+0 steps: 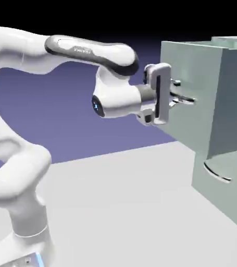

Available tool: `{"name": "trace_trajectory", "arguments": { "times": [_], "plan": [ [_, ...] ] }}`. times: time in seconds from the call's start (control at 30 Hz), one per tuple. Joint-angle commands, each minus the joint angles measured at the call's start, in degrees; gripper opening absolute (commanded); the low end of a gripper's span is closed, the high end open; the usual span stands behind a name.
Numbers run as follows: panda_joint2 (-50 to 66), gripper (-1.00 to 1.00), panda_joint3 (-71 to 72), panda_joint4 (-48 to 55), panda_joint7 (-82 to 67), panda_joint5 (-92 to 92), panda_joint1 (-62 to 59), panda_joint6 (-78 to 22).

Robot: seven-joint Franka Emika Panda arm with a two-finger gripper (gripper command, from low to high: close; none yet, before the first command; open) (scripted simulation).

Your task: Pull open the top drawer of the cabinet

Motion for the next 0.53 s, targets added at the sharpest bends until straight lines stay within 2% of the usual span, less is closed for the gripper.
{"name": "trace_trajectory", "arguments": {
  "times": [0.0, 0.13, 0.33, 0.5],
  "plan": [
    [0.7, -1.00, -1.7, 0.2, -2.5, 0.9, 1.7, 0.7],
    [-1.8, -1.00, -9.3, -2.5, -9.3, 3.6, 10.0, 3.6],
    [-14.2, -1.00, -13.6, -11.2, -6.9, 0.8, 15.5, 7.8],
    [-22.1, -1.00, -8.1, -14.0, 1.8, -2.1, 8.9, 6.7]
  ]
}}
